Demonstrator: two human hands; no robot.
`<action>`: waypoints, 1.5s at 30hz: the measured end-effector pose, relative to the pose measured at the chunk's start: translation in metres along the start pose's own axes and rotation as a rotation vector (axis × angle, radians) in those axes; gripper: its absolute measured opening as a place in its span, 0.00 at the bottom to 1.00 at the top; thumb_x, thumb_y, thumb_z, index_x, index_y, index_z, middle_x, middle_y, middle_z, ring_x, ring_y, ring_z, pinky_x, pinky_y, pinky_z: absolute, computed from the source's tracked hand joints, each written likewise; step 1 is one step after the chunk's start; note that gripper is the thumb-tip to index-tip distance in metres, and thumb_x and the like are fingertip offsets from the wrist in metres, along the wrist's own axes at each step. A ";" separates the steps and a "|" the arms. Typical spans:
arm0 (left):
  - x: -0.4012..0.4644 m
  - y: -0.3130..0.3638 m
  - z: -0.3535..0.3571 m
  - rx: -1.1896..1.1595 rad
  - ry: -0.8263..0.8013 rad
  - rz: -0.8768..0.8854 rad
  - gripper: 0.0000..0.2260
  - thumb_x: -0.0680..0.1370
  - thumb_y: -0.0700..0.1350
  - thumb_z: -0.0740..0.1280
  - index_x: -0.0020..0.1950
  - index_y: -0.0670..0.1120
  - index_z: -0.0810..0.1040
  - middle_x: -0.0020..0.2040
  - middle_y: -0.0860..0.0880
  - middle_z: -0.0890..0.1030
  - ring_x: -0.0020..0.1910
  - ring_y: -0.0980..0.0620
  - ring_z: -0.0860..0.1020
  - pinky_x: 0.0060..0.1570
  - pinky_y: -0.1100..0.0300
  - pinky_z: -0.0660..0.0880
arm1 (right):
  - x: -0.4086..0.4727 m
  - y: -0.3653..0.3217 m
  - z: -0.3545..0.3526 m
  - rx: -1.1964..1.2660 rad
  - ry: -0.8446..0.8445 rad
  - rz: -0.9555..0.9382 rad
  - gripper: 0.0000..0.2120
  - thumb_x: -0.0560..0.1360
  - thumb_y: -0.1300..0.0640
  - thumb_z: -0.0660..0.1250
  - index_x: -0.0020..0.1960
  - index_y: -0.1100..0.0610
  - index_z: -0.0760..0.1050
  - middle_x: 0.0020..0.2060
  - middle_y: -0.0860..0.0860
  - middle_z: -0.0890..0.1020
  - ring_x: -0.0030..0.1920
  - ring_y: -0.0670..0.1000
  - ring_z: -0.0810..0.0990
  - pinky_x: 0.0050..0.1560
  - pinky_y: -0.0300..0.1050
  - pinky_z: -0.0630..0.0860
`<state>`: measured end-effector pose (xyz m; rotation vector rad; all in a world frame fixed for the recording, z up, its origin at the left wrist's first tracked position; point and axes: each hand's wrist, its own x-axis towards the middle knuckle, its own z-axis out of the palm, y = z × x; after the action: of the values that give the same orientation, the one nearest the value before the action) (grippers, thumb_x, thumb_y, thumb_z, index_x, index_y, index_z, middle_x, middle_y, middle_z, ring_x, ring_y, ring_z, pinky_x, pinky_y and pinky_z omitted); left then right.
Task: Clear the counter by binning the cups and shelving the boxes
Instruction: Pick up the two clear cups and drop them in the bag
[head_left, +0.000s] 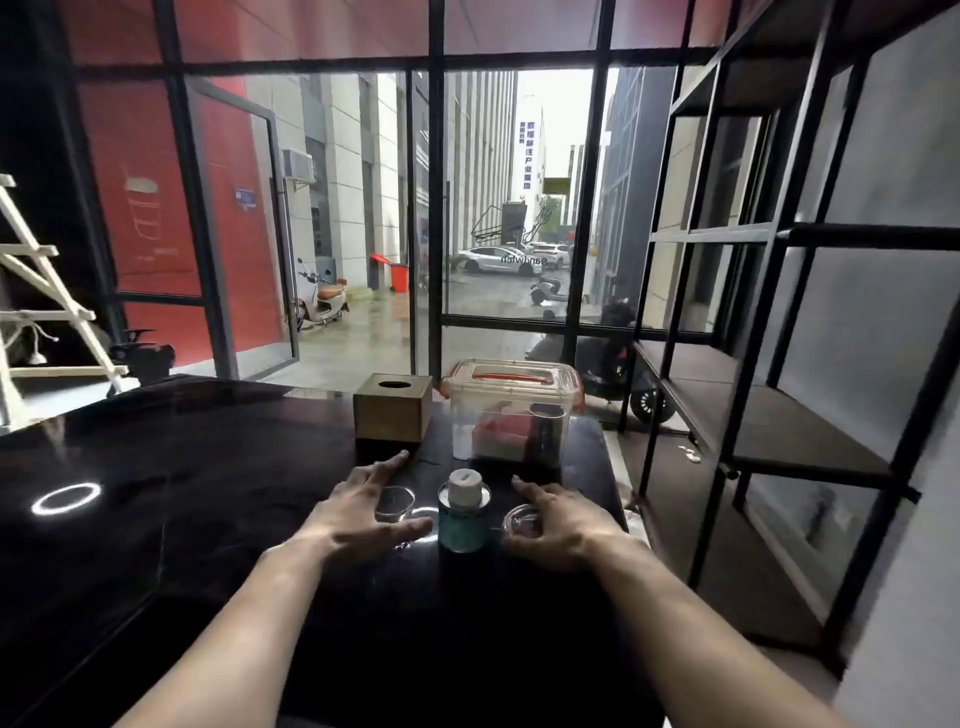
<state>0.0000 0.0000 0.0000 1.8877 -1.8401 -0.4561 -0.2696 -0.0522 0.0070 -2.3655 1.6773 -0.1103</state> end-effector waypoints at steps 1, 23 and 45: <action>0.000 -0.002 0.002 -0.024 -0.009 0.013 0.54 0.56 0.80 0.65 0.79 0.68 0.51 0.79 0.50 0.63 0.77 0.48 0.65 0.75 0.46 0.64 | 0.000 0.001 0.002 -0.006 -0.001 -0.017 0.44 0.72 0.35 0.68 0.82 0.40 0.50 0.79 0.54 0.65 0.78 0.58 0.64 0.76 0.54 0.64; -0.019 -0.003 -0.008 -0.060 0.333 -0.059 0.24 0.71 0.61 0.72 0.65 0.59 0.72 0.53 0.56 0.82 0.49 0.51 0.82 0.52 0.53 0.76 | -0.005 -0.036 -0.037 0.280 0.358 -0.209 0.37 0.64 0.38 0.72 0.71 0.44 0.68 0.68 0.55 0.69 0.66 0.60 0.73 0.64 0.58 0.76; -0.023 -0.027 -0.023 -0.116 0.321 -0.032 0.24 0.69 0.64 0.71 0.64 0.63 0.72 0.51 0.58 0.82 0.48 0.55 0.83 0.54 0.50 0.79 | 0.019 -0.096 -0.014 -0.049 0.217 -0.135 0.37 0.68 0.35 0.69 0.75 0.43 0.66 0.71 0.57 0.69 0.72 0.61 0.68 0.71 0.65 0.63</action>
<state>0.0339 0.0251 0.0031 1.7955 -1.5439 -0.2461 -0.1778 -0.0425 0.0416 -2.5831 1.6247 -0.3663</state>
